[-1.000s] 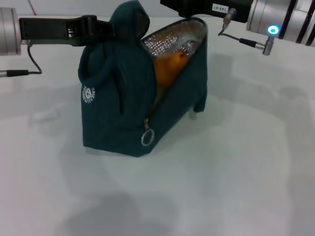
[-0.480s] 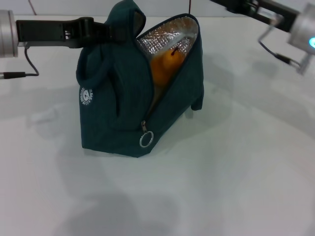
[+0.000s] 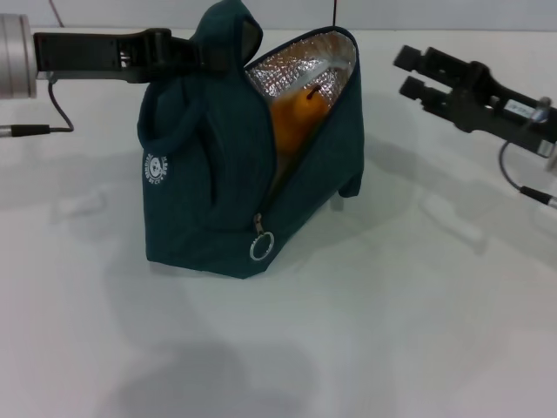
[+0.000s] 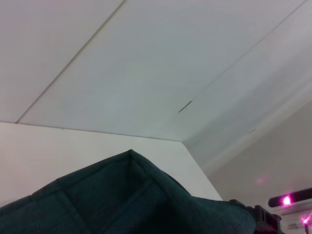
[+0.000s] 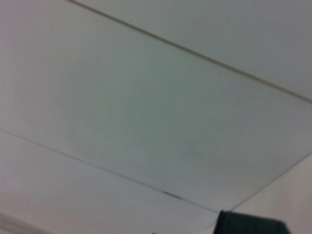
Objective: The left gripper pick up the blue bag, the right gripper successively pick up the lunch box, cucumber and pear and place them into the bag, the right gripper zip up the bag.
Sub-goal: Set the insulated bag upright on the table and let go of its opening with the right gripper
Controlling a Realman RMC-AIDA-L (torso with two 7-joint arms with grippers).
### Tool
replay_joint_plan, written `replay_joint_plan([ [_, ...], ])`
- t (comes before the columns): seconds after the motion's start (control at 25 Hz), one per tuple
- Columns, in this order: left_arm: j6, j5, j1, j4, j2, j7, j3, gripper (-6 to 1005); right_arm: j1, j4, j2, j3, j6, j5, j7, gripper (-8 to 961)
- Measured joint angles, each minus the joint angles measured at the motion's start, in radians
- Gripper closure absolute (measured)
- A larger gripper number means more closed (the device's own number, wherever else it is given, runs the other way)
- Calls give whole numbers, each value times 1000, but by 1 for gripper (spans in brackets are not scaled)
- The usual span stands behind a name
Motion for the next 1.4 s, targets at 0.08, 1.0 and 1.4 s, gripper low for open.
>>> replay_joint_plan([
  [0.08, 0, 0, -3, 0, -1, 4, 2, 911, 28, 25, 10, -4, -1, 1, 16, 284],
  [1.0, -3, 9, -16, -2, -12, 21, 2, 907, 102, 71, 13, -34, 40, -34, 22, 510],
  [1.4, -3, 6, -14, -2, -12, 21, 2, 906, 101, 65, 16, -29, 36, -29, -69, 821],
])
